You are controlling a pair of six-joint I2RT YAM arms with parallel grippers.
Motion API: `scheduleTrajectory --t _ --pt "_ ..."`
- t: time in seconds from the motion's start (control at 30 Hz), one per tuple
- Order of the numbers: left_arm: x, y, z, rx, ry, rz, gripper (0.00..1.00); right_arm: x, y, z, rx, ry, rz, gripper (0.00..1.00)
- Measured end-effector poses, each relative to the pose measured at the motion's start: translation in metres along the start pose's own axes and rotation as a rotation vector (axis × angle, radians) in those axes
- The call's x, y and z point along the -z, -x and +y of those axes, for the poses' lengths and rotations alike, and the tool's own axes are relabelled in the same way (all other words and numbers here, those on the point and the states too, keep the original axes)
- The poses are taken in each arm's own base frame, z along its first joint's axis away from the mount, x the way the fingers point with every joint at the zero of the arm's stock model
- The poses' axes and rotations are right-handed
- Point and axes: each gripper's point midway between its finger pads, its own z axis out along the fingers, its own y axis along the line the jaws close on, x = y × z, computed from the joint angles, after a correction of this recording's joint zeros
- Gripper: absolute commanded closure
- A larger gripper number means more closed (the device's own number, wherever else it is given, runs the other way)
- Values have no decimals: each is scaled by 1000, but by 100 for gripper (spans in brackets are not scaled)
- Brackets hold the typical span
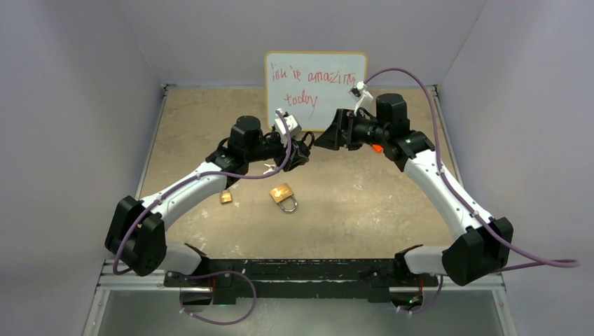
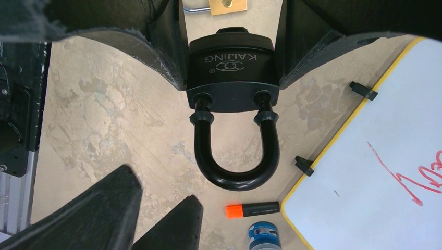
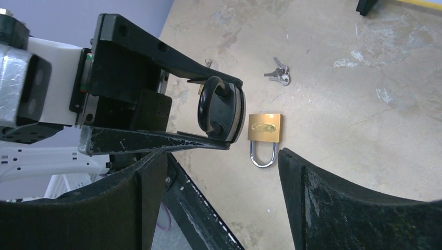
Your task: Unlock with the key
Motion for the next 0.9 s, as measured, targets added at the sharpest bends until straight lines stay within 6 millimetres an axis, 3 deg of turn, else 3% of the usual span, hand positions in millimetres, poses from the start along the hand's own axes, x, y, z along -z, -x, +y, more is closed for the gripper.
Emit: scheduleTrajectory --t 0.17,0.33,0.5,0.63,0.77,0.9 --pt "-1 1 -4 1 -25 -7 100 -15 -8 -7 -18 -11 42 30" --pt "0 3 -13 3 -76 -13 100 -27 -17 -24 -49 -57 84 62" --pt "2 4 -30 5 -174 -23 100 -26 -16 -31 -68 -102 68 74" --pt "5 4 -46 29 -263 -23 100 -28 -18 -36 -83 -124 63 75" --pt "8 5 -59 54 -335 -27 100 -31 -16 -41 -89 -135 41 68" --pt "3 -3 -57 121 -320 6 100 -34 -16 -48 -95 -148 19 63"
